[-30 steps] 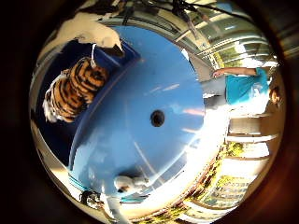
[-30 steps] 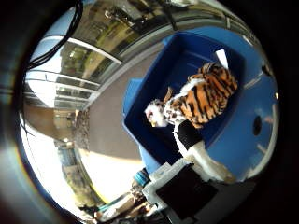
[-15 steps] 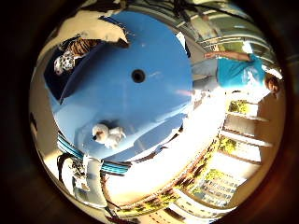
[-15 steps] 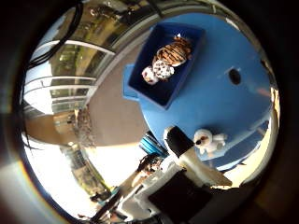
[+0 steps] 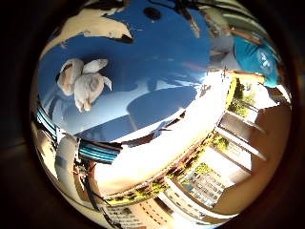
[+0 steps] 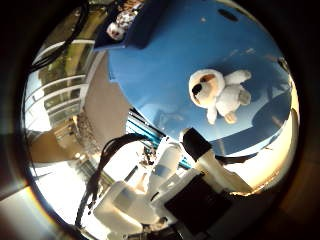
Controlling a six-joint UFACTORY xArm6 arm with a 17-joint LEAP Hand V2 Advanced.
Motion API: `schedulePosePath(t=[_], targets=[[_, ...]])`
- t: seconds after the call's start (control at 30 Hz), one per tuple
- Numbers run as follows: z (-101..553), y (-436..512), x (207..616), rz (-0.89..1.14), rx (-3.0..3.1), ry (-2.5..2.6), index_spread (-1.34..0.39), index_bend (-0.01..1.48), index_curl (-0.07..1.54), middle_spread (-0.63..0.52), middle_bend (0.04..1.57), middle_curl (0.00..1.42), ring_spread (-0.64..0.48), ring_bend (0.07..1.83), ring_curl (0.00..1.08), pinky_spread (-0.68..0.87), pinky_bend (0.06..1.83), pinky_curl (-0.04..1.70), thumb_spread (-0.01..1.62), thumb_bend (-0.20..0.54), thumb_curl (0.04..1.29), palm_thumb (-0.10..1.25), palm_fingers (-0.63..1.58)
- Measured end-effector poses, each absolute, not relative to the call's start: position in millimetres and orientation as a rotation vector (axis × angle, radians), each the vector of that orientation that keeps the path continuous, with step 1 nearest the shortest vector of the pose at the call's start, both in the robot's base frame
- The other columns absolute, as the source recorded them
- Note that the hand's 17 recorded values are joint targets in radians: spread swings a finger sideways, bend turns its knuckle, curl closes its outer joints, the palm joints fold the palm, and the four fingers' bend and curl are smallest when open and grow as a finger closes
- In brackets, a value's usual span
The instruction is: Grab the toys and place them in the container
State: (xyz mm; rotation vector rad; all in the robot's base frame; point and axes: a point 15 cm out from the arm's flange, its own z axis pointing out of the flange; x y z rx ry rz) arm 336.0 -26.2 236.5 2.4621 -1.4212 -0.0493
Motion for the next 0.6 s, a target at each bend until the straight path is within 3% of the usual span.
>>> schedulePosePath(t=[0.23, 0.43, 0.53, 0.6], targets=[[189.5, -35.8, 329.2, -0.136, 2.417, -1.411, -0.06, 0.16, 0.24, 0.15, 0.19, 0.35, 0.29, 0.42, 0.3, 0.5, 0.82, 0.26, 1.03, -0.029, 0.33, 0.59, 0.11], [140.9, -40.0, 332.4, -0.211, 2.395, -1.395, -0.01, 0.14, 0.23, 0.1, 0.22, 0.36, 0.28, 0.51, 0.32, 0.49, 0.82, 0.24, 1.04, -0.027, 0.34, 0.62, 0.23], [129.6, -41.0, 328.9, -0.245, 2.38, -1.386, -0.03, 0.14, 0.21, 0.01, 0.3, 0.4, 0.25, 0.65, 0.35, 0.49, 0.85, 0.22, 1.04, -0.027, 0.34, 0.63, 0.47], [128.5, -40.5, 329.1, -0.242, 2.38, -1.377, -0.1, 0.14, 0.2, -0.05, 0.44, 0.46, 0.19, 0.79, 0.4, 0.47, 0.89, 0.23, 1.04, -0.024, 0.36, 0.65, 0.7]])
